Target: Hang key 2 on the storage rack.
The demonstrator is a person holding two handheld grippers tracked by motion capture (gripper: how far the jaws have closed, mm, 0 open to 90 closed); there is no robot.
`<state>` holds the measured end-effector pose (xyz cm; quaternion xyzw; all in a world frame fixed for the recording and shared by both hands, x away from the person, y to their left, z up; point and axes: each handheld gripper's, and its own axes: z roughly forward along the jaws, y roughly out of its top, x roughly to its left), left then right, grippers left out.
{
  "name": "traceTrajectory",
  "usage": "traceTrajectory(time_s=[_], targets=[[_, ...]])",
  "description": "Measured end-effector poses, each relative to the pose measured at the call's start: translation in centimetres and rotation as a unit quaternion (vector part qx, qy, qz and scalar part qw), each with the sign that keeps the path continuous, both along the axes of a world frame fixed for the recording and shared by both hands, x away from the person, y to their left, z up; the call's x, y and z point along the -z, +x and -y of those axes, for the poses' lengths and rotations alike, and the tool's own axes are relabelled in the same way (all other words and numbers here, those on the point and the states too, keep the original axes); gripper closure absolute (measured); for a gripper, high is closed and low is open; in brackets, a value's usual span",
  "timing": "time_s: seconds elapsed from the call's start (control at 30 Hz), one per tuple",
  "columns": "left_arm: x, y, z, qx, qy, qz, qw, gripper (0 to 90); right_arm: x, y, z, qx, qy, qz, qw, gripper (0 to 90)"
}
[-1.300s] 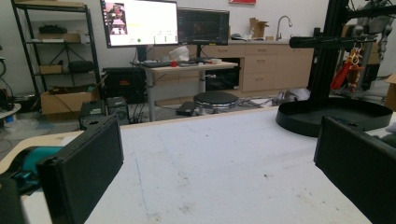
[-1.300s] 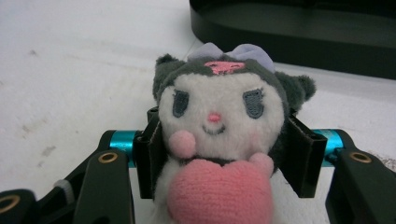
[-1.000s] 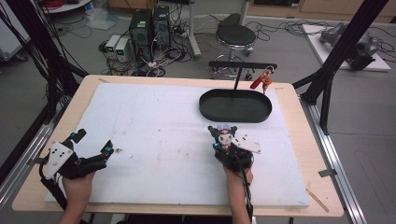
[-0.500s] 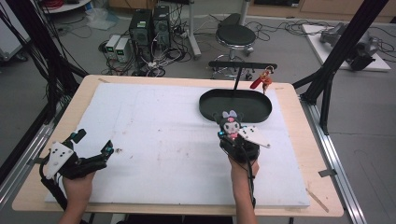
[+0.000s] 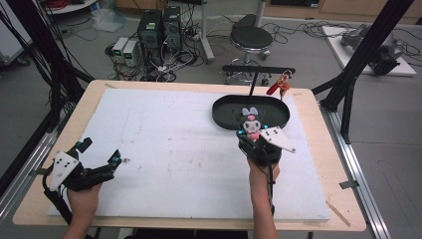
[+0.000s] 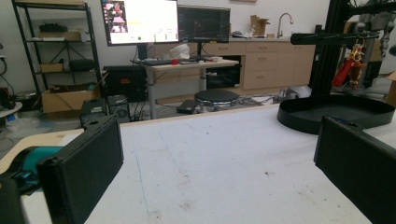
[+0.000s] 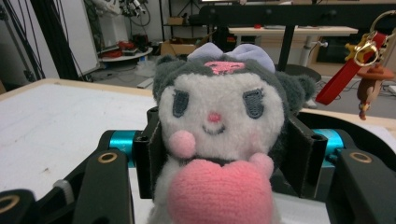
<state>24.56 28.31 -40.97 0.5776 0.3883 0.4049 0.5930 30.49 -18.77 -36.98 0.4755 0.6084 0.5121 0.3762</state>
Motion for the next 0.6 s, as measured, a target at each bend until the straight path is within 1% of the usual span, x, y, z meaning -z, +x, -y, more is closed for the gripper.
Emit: traceTrajectory(time_s=[0.2,0.3,0.5,0.57,0.6], targets=[[0.0,0.0,0.0,0.000,0.000,0.000,1.0000,1.8,-1.1,0.6,0.3,0.004,0.003,0.020,0.9998,41.5],[0.0,0.0,0.0,0.000,0.000,0.000,1.0000,1.8,-1.6,1.0,0.4,0.006,0.000,0.026,0.9996,41.5],[0.0,0.0,0.0,0.000,-0.001,0.000,1.0000,1.8,-2.4,1.6,0.6,0.009,0.001,0.041,0.9991,41.5],[0.0,0.0,0.0,0.000,-0.001,0.000,1.0000,1.9,-2.5,1.7,0.6,0.010,0.000,0.044,0.9990,41.5],[0.0,0.0,0.0,0.001,-0.001,0.000,1.0000,1.8,-2.5,1.8,0.6,0.010,-0.003,0.048,0.9988,41.5]])
